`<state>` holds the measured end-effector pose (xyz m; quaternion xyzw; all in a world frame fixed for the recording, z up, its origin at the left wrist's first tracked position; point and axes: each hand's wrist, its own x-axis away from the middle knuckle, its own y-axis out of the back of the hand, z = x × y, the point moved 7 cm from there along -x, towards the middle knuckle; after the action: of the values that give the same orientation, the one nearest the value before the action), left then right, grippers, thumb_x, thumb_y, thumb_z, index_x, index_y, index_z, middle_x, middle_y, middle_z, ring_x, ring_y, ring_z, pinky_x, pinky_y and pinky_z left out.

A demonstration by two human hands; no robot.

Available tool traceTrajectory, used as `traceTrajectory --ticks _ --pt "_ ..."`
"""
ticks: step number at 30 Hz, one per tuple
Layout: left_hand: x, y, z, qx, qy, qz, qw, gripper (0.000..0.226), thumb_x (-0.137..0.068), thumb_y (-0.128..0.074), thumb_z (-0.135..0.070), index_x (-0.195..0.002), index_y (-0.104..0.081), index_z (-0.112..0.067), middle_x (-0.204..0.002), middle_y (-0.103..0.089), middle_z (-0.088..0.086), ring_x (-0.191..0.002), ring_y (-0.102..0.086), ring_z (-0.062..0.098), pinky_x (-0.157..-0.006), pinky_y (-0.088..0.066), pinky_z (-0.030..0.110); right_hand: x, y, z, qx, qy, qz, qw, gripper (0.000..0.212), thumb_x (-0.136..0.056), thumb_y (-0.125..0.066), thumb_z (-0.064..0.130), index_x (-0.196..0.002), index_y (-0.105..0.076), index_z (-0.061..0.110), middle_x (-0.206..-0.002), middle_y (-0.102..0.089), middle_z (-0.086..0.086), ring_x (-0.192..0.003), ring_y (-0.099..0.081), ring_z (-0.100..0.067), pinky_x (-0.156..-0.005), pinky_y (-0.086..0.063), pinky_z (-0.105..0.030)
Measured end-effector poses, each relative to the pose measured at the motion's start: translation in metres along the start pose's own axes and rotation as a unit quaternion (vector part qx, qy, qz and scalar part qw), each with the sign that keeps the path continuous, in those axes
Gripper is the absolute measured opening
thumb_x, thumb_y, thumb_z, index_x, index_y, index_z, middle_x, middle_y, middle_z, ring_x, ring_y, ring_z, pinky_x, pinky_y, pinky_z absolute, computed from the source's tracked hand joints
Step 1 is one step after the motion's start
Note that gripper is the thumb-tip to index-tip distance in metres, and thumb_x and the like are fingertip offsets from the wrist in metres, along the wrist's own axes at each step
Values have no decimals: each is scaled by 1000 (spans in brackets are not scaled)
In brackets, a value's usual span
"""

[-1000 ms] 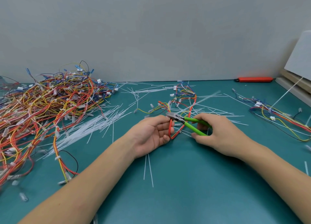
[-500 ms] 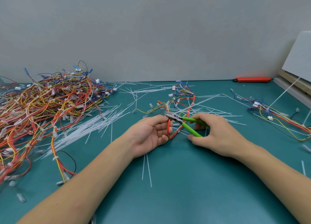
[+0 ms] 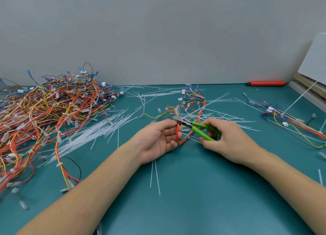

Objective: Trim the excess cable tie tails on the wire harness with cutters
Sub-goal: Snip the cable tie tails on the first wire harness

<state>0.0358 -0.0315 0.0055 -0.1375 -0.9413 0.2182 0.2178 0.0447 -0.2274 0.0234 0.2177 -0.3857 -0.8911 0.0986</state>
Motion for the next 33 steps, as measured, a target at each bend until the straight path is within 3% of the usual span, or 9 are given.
traceTrajectory --ticks 2,5,10,13,16,20,25,31,33 --pt "0 0 0 3 1 0 1000 31 -96 -61 -14 -68 -74 -15 -78 -70 3 -66 -67 14 -49 -47 21 -1 0 -2 -6 -3 -4 1000 27 -85 -80 29 -102 -66 44 -79 -60 12 -71 -54 -9 -64 -43 -19" --pt "-1 0 0 -6 -4 0 1000 31 -96 -60 -13 -68 -75 -14 -78 -70 4 -66 -67 15 -49 -47 21 1 -2 -1 20 -2 4 1000 39 -83 -81 34 -116 -62 44 -91 -62 16 -88 -57 -6 -77 -45 -17" --pt "-1 1 0 6 3 -1 1000 23 -95 -62 -14 -74 -72 -14 -79 -70 4 -66 -66 15 -48 -46 21 1 0 -1 -7 -11 -10 1000 23 -82 -82 34 -93 -63 38 -78 -60 11 -69 -53 -6 -61 -40 -18" --pt "-2 1 1 2 3 1 1000 28 -96 -60 -14 -72 -74 -14 -79 -69 3 -66 -66 15 -49 -46 21 1 -2 3 19 -7 -9 1000 30 -80 -83 36 -102 -61 38 -84 -61 12 -82 -57 -7 -72 -44 -20" --pt "-1 0 1 3 7 1 1000 18 -97 -60 -15 -82 -68 -12 -79 -69 3 -66 -66 14 -49 -47 21 1 0 2 5 -8 -16 1000 24 -82 -82 34 -93 -61 39 -77 -59 11 -72 -54 -7 -63 -40 -18" --pt "-2 1 1 3 6 4 1000 20 -96 -60 -14 -79 -69 -12 -79 -69 3 -66 -66 14 -49 -46 21 1 0 3 9 -2 -5 1000 30 -82 -83 37 -106 -65 40 -87 -64 14 -87 -59 -6 -76 -43 -17" --pt "-2 0 0 2 4 13 1000 24 -90 -64 -16 -69 -75 -17 -79 -70 2 -67 -67 14 -49 -46 21 1 0 5 17 13 -13 1000 23 -84 -81 34 -100 -66 40 -84 -62 16 -85 -56 -5 -73 -39 -13" --pt "-1 1 0 5 7 8 1000 16 -96 -61 -15 -81 -68 -13 -78 -70 3 -66 -66 14 -49 -46 20 1 3 7 16 19 -30 999 23 -83 -83 32 -96 -66 40 -80 -61 14 -83 -55 -7 -69 -37 -12" --pt "-2 1 0 1 6 7 1000 17 -96 -60 -15 -81 -67 -13 -78 -70 3 -66 -67 14 -49 -46 20 2 1 7 23 18 -20 999 30 -82 -83 36 -106 -65 41 -85 -63 15 -89 -56 -6 -75 -38 -12"
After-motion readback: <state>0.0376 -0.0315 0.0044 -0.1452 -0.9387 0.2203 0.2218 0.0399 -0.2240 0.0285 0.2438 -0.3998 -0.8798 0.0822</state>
